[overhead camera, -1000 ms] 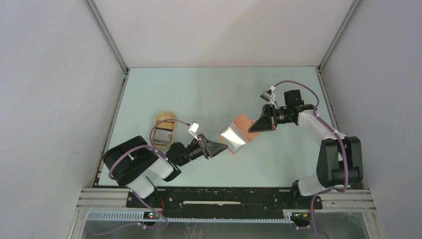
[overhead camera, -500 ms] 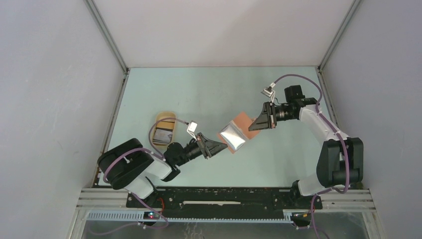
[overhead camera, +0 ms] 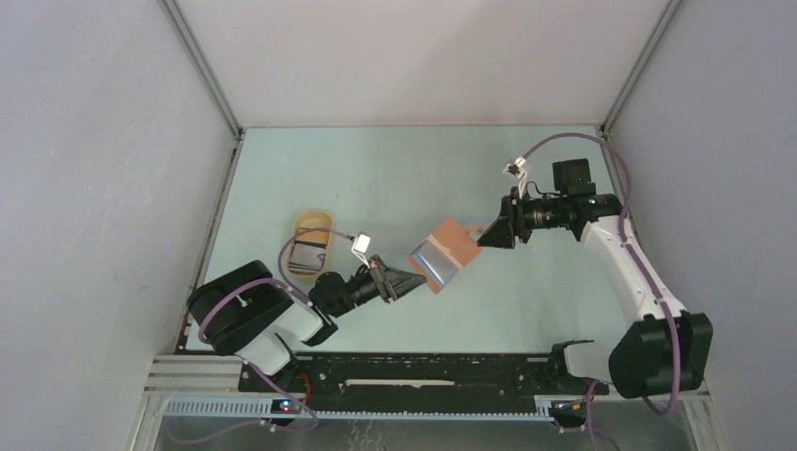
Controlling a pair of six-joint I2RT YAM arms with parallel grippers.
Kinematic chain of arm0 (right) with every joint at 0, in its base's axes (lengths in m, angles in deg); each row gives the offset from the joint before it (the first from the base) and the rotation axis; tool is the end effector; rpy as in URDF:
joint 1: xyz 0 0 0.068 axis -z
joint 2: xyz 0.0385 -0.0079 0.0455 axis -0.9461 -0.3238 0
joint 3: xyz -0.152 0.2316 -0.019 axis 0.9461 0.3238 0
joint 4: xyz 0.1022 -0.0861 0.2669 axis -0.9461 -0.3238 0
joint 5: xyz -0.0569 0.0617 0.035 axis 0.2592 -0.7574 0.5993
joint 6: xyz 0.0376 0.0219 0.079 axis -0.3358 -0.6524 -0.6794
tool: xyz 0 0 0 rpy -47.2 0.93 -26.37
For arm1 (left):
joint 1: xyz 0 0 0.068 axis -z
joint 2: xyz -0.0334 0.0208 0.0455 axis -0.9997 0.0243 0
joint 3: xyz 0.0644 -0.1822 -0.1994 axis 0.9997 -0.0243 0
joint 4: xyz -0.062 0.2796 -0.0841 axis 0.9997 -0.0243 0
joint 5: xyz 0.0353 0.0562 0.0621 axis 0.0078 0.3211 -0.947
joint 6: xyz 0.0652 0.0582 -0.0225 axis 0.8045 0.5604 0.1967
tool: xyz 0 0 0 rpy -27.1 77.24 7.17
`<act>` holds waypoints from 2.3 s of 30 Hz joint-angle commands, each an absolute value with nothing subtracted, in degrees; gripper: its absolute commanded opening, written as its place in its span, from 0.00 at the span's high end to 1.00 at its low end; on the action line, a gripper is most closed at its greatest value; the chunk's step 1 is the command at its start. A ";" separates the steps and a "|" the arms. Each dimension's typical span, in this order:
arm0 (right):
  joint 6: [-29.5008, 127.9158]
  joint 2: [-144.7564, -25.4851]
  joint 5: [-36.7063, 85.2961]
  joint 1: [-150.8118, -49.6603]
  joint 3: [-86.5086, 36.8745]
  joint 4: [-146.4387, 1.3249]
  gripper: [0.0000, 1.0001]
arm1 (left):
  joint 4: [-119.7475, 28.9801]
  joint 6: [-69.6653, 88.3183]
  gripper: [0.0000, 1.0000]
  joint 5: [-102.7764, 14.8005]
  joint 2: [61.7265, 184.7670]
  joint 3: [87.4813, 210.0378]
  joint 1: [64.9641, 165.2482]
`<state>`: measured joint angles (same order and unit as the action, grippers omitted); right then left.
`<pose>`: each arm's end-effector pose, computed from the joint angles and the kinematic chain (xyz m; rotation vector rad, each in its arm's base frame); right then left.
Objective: Put the credit cards into the card holder
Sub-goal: Open the card holder at the center of the board.
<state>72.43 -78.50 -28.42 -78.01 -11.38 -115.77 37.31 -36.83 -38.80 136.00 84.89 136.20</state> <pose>0.2912 0.1058 0.2764 -0.8284 2.0801 1.2219 0.1697 -0.2137 0.1263 0.0680 1.7263 -1.6078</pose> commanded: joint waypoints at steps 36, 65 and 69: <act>65.77 -94.64 -15.25 -92.06 -8.51 -105.01 0.55 | 25.95 -42.37 1.00 -37.83 145.76 89.66 137.68; 65.95 -98.11 -5.09 -94.22 -9.69 -106.57 0.58 | 31.35 -43.51 1.00 -36.84 148.93 89.21 137.69; 66.39 -96.62 -3.87 -94.10 -9.74 -106.64 0.55 | 31.38 -43.52 1.00 -36.78 148.96 89.16 137.65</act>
